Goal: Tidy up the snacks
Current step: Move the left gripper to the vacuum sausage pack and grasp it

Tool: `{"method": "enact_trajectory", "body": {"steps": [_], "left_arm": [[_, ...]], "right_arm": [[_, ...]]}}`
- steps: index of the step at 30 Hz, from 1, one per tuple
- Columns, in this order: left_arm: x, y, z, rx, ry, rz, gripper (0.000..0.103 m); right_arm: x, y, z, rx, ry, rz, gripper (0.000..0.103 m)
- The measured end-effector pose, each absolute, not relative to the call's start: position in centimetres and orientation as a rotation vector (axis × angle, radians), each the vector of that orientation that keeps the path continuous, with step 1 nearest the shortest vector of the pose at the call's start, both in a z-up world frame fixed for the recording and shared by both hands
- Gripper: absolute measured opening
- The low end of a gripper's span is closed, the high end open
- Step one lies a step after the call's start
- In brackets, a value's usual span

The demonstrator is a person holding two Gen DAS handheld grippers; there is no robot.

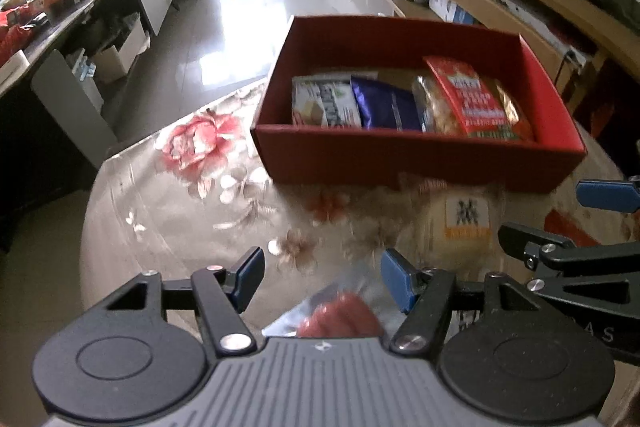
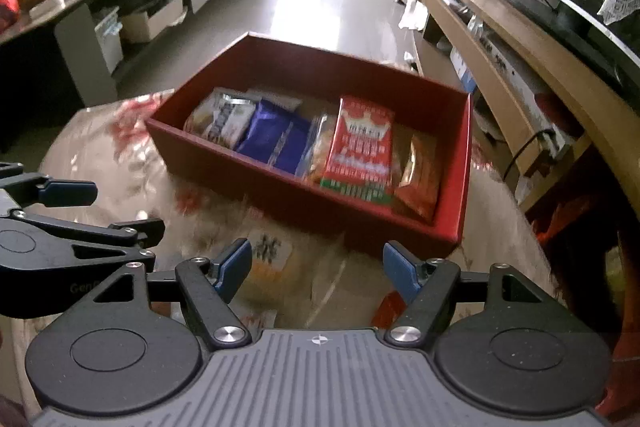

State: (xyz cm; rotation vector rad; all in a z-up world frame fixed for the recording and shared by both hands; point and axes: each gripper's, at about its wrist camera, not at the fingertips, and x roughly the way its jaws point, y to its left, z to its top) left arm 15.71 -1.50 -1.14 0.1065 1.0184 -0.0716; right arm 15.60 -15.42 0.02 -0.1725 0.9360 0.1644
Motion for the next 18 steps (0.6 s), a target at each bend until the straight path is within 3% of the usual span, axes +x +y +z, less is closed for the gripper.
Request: {"method": "enact_trajectory", "body": {"steps": [8,18], "left_arm": [[14.5,-1.6,-3.3,0.109,1.092,-0.086,0.069],[14.1,-2.2,-4.9,0.141,1.132,-0.077,0.069]], "right_arm": [[14.0,-15.4,-1.6,-0.205,0.997,0.177,0.084],[13.3,-15.9,-2.7,-0.235,1.036,0.175,0.084]]}}
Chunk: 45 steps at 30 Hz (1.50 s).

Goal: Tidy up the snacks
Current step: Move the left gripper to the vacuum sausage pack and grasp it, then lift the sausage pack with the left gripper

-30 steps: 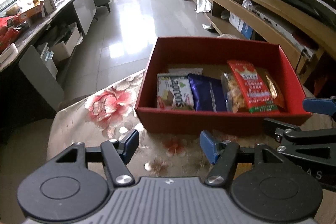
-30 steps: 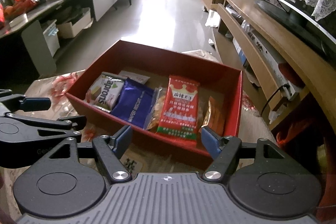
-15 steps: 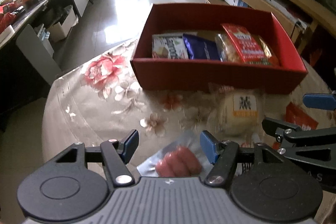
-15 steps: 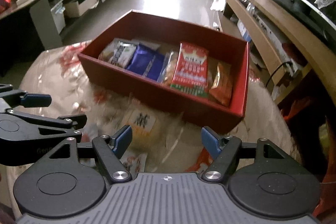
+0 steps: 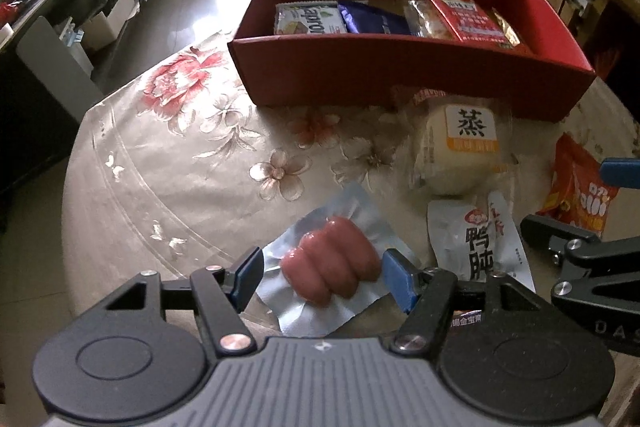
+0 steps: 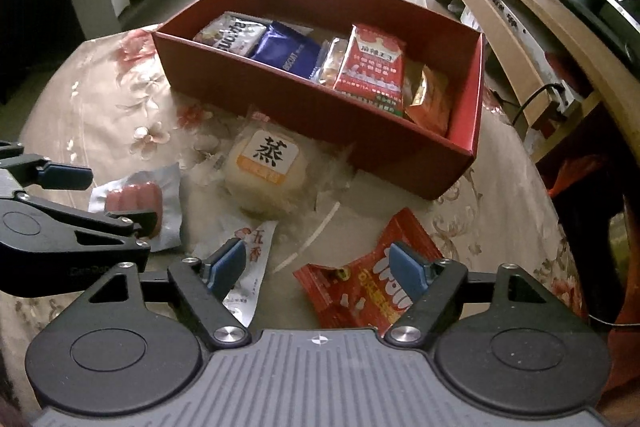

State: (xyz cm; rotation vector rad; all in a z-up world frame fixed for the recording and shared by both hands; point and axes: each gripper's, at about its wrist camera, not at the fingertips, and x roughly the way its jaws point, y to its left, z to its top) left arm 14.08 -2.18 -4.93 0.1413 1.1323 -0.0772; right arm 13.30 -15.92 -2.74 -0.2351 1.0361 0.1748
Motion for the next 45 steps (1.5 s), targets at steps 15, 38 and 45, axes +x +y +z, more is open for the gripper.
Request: {"method": "enact_trajectory", "body": {"steps": [15,38,45], "left_arm": [[14.6,-2.8,-6.2,0.149,1.152,-0.068,0.083],[12.7,1.1,-5.2,-0.017,1.209,-0.083,0.045],[13.7,0.6,-4.7,-0.057,1.177,-0.098,0.066]], "right_arm": [[13.6,-16.7,-3.1,-0.235,1.054,0.177,0.084],[13.4,-16.7,-2.8,-0.221,1.057,0.208,0.084],[13.7,-16.6,-2.6,-0.183,1.057,0.209,0.084]]}}
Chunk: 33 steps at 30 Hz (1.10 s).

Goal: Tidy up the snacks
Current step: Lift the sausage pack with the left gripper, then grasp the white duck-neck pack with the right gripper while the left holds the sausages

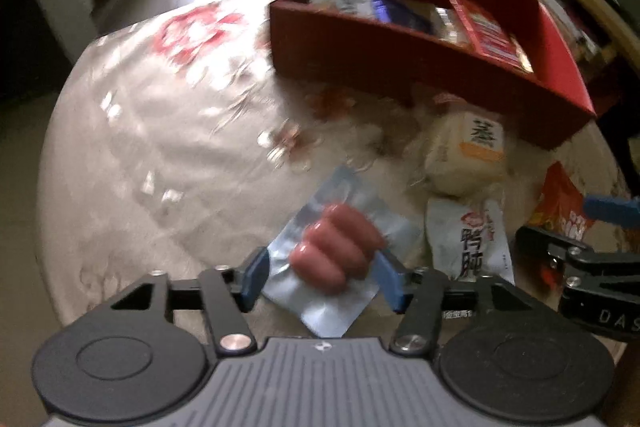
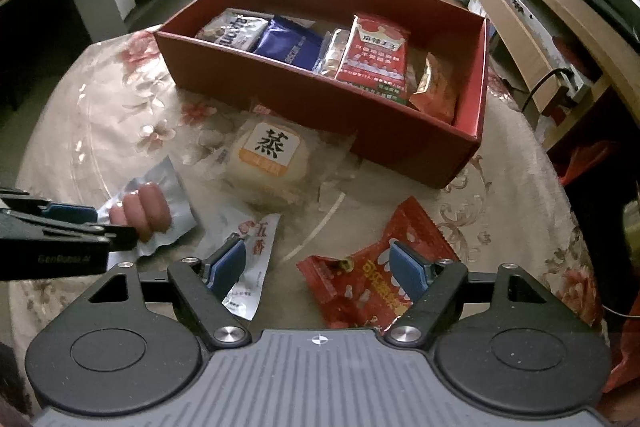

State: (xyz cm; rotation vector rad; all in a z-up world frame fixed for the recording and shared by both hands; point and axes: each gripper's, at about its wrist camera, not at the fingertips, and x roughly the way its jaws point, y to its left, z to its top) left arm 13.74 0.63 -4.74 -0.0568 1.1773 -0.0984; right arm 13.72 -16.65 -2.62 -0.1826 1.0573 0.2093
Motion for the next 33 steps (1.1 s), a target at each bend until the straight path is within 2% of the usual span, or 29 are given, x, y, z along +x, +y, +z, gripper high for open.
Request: {"method": "enact_trajectory", "body": {"steps": [1,3,8,11,16,18,33], "left_arm": [[14.0,0.2,-4.6,-0.024,1.166,-0.106,0.068],[14.5,-0.8,-4.7,0.026,1.156,-0.122,0.083],[15.8,-2.1,-6.9,0.066,1.198,-0.125,0.089],[15.6,-2.2,-6.7,0.088,1.182,-0.146,0.082],[13.7,-1.5,-6.3,0.09,1.191,-0.143,0.08],[12.9,-0.7,-5.7,0.05,1.194,-0.136,0.073],[11.6,3.7,-5.3,-0.047,1.205,-0.055,0.071]], "right_arm": [[13.8,-16.7,-2.6,-0.176,1.057,0.209,0.084],[13.8,-16.9,-2.5,-0.166,1.056,0.21,0.084],[14.0,-17.4,-2.9,-0.155,1.069,0.21,0.084],[14.0,-17.3,-3.1,-0.158,1.078,0.214,0.084],[14.0,-17.4,-2.9,-0.162,1.074,0.219,0.084],[13.9,-17.3,-2.9,-0.167,1.07,0.223,0.084],[14.4,-13.2,-4.9,-0.091,1.134,0.275,0.08]]}}
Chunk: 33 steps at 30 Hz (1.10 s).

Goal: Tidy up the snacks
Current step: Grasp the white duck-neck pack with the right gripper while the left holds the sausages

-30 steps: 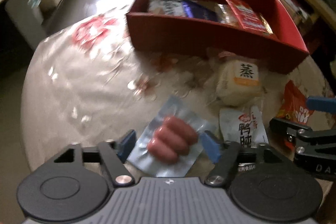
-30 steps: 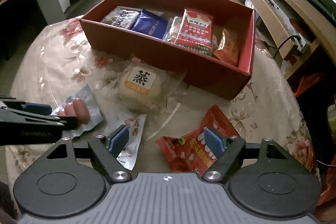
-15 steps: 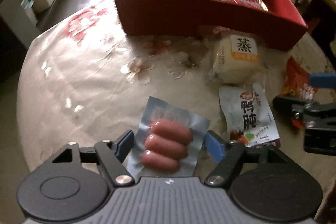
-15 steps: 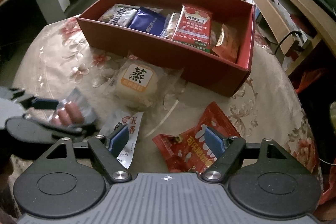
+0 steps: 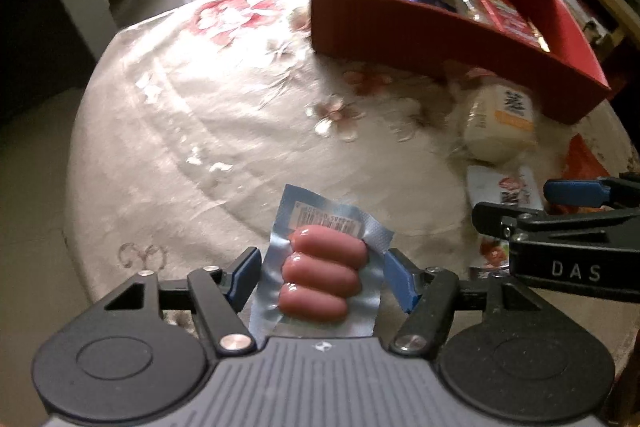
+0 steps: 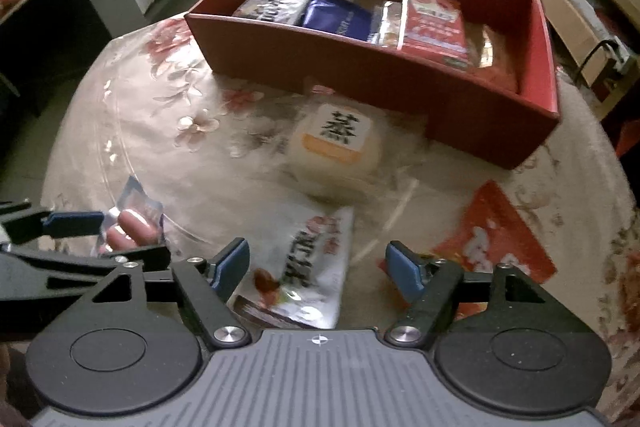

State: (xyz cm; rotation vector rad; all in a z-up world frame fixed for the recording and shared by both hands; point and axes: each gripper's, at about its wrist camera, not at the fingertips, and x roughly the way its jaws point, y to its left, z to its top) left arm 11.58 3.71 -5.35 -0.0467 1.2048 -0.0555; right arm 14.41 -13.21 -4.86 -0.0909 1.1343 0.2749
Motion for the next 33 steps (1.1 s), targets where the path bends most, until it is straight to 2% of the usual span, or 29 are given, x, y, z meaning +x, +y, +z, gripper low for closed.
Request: {"method": "enact_trajectory", "body": {"steps": [5,8,10,14,21,33], "left_arm": [[11.3,4.3,-6.2,-0.051,1.216,-0.059,0.078],[11.5,4.0,-6.6,-0.038,1.23,-0.068,0.082],[11.4,3.9,-6.5,-0.031,1.231,-0.07,0.082],[11.5,3.8,-6.6,-0.009,1.235,-0.077,0.081],[11.1,4.2,-5.9,-0.039,1.215,-0.07,0.076],[11.7,2.6,-2.2,-0.092,1.124,-0.141,0.075]], "right_arm": [[15.2,-11.9,-6.3,-0.103,1.175,0.26,0.08],[15.3,-10.5,-7.2,-0.181,1.162,0.244,0.083],[15.2,-10.2,-7.1,-0.21,1.149,0.256,0.079],[14.6,-10.9,-6.6,-0.224,1.14,0.282,0.062],[12.5,-12.6,-5.8,-0.224,1.137,0.299,0.06],[11.0,-15.8,-1.8,-0.097,1.025,0.294,0.06]]}}
